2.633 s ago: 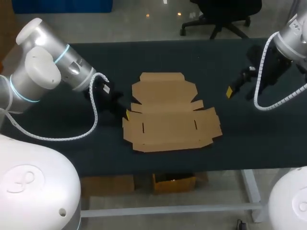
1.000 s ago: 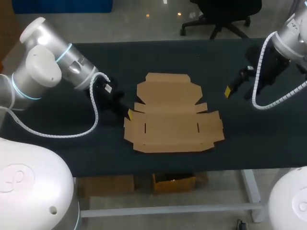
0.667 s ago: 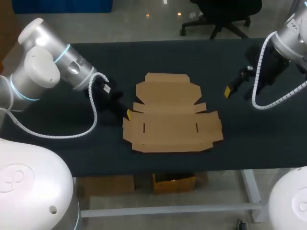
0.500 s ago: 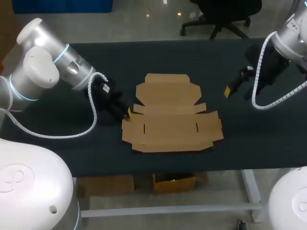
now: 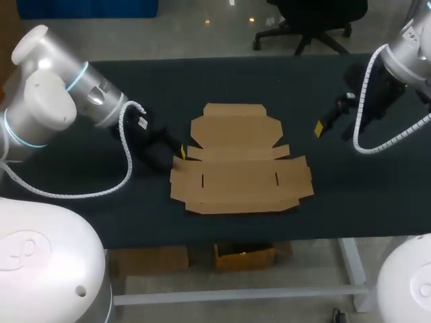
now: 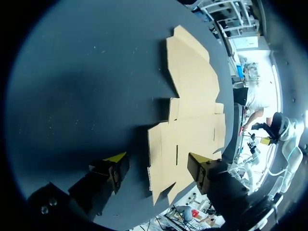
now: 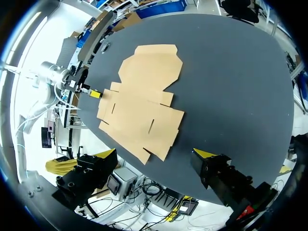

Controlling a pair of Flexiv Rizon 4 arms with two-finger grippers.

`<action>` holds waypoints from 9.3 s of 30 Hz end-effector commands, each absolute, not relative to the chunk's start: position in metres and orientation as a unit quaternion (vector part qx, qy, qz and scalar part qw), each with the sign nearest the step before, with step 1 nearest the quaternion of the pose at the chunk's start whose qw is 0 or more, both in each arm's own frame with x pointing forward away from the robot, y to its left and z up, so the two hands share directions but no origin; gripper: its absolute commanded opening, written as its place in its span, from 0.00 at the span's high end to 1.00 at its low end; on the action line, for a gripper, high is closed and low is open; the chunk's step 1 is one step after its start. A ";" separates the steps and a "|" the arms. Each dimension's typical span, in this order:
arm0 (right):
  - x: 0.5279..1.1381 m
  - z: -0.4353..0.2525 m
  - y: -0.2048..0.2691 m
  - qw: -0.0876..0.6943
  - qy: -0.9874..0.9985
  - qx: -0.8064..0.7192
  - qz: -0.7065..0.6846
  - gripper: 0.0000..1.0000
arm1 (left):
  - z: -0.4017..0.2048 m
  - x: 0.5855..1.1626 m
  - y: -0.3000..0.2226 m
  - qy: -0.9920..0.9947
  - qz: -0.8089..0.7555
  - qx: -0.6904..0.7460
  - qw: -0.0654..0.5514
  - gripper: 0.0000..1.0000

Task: Assemble the packaging by folding the flat box into shape, placing the metal phone stand inside, and closing the box properly

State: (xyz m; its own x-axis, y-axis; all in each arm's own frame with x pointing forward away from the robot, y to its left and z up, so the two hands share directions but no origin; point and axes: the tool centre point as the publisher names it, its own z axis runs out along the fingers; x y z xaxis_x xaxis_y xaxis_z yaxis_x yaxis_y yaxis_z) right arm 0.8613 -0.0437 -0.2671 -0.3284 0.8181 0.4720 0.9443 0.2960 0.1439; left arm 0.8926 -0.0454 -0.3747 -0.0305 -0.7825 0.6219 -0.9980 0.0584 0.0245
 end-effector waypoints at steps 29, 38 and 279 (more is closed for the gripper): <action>0.861 -0.269 -0.044 0.161 -0.789 -0.558 -0.202 0.00 | -0.390 0.878 -0.061 -0.679 0.251 0.645 0.243 1.00; 0.860 -0.269 -0.043 0.160 -0.788 -0.559 -0.202 0.00 | -0.387 0.875 -0.061 -0.684 0.236 0.646 0.241 1.00; 0.933 -0.402 0.002 0.203 -0.693 -0.628 -0.289 1.00 | -0.401 0.961 -0.057 -0.759 0.250 0.595 0.091 1.00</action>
